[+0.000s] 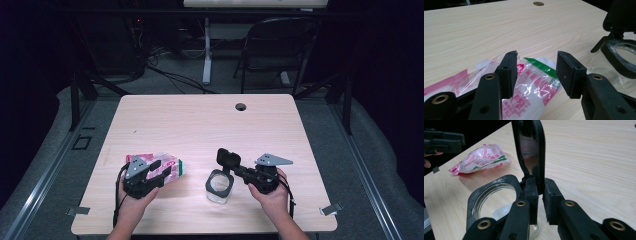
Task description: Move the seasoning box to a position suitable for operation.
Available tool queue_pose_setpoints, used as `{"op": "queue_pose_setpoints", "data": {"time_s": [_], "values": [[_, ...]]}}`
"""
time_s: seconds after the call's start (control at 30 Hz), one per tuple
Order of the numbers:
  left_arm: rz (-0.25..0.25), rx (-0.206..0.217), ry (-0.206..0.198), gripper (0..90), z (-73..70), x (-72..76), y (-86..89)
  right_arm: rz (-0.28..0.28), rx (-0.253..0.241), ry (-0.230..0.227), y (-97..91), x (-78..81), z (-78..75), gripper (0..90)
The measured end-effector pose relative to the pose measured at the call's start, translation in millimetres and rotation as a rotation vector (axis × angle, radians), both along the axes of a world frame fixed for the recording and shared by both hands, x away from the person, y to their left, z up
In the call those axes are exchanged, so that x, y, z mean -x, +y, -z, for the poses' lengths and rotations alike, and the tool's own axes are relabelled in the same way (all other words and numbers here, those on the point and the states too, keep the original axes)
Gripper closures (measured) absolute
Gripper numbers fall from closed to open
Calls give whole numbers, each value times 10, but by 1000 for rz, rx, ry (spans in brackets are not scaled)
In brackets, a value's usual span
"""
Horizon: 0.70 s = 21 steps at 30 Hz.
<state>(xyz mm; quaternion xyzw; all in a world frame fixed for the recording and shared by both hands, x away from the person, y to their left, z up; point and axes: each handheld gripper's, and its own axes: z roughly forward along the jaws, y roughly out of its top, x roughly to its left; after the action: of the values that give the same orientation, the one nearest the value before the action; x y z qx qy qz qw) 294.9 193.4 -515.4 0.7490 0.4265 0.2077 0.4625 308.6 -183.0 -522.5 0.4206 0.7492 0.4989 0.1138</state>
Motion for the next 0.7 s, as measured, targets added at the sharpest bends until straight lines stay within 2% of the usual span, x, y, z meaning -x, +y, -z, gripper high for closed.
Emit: {"op": "queue_pose_setpoints", "data": {"time_s": [0.13,0.2,0.37,0.53,0.7], "values": [[-24,-14,-12,478,-1,26,57,-1,-32,7,20,-82,12,819],[-23,-13,-10,469,1,39,80,2,-35,11,27,-114,11,815],[-20,-45,5,455,41,68,127,-4,-30,9,42,-166,14,806],[-21,-61,24,441,111,54,123,-3,-21,-1,57,-163,28,748],[3,-90,32,418,178,31,55,-5,-9,-13,47,-110,38,704]]}}
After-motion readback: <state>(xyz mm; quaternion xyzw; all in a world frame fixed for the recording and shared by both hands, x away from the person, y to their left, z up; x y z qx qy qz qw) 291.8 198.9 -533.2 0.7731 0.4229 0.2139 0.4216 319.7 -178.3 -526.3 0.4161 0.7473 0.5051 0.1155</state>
